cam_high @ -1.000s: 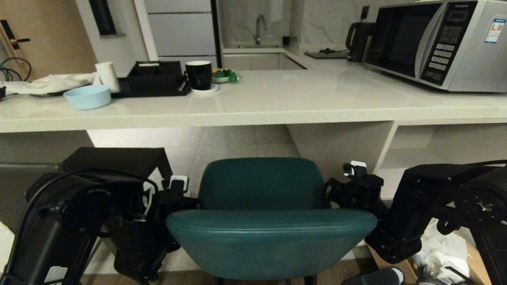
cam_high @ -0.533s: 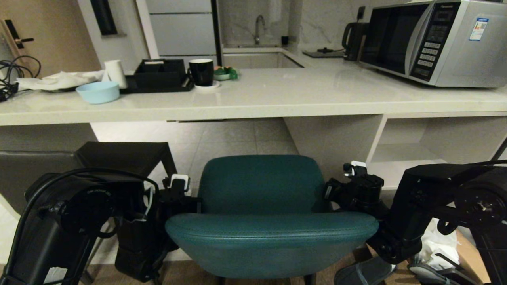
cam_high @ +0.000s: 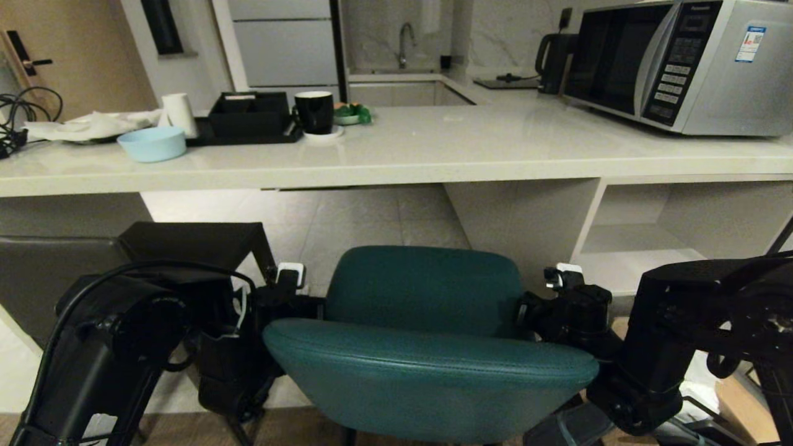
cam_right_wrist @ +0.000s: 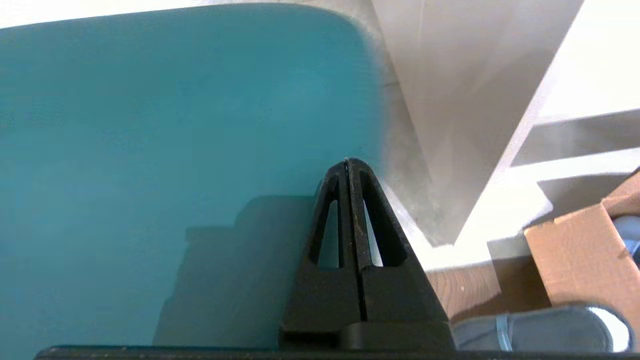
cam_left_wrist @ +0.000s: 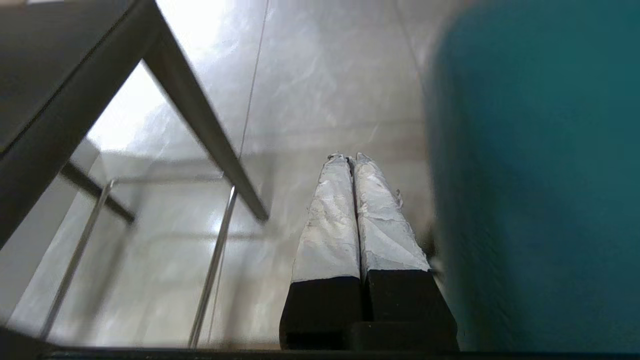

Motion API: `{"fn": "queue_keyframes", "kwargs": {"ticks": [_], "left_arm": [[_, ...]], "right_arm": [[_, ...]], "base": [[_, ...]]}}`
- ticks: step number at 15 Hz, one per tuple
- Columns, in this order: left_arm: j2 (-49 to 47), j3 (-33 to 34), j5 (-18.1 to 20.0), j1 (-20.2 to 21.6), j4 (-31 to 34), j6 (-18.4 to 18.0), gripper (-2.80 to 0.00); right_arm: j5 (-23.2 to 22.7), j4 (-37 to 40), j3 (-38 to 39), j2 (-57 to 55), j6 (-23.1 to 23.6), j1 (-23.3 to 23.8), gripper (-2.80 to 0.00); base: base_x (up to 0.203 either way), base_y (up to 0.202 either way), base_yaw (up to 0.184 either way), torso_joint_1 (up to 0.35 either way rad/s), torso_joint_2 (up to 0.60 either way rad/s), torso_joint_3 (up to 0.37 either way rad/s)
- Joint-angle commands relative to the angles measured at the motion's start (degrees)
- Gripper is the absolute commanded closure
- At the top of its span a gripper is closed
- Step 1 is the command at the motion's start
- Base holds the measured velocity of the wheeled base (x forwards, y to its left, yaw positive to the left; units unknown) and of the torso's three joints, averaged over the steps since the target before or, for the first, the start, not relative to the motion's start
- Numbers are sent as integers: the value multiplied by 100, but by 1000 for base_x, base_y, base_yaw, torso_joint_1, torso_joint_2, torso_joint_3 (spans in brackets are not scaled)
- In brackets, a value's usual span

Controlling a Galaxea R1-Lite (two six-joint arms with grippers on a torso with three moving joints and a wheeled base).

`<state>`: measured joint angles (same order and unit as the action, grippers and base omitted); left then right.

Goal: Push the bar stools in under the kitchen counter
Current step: Pull the blue chair out from under the dining table

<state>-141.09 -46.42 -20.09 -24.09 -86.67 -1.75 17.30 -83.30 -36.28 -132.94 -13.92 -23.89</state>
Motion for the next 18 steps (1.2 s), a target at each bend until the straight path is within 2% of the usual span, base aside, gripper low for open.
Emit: {"fn": "queue_keyframes", "kwargs": {"ticks": [1,4,7,9,15,18], "left_arm": [[-63,-481,-8,92,167,1,0],[-33,-970,4,92,810,-15,0],[-50,-863,111,62,826,-63,0],[22,-537,99,-25,761,-72,0],[185,429,54,-225,-14,-88,0],[359,1111,43,-283,-95,-88,0]], "right_arm": [[16,-272,415,329,-8,-588,0],[8,-382,670,645,-5,-767,0],[-10,-344,675,819,2,-799,0],[-23,-351,627,683,-5,-697,0],[-42,-354,290,214,-5,-293,0],[-52,-186,-13,89,-5,-189,0]], "base": [[0,0,0,0,0,0],[0,0,0,0,0,0],[0,0,0,0,0,0],[0,0,0,0,0,0],[0,0,0,0,0,0],[0,0,0,0,0,0]]}}
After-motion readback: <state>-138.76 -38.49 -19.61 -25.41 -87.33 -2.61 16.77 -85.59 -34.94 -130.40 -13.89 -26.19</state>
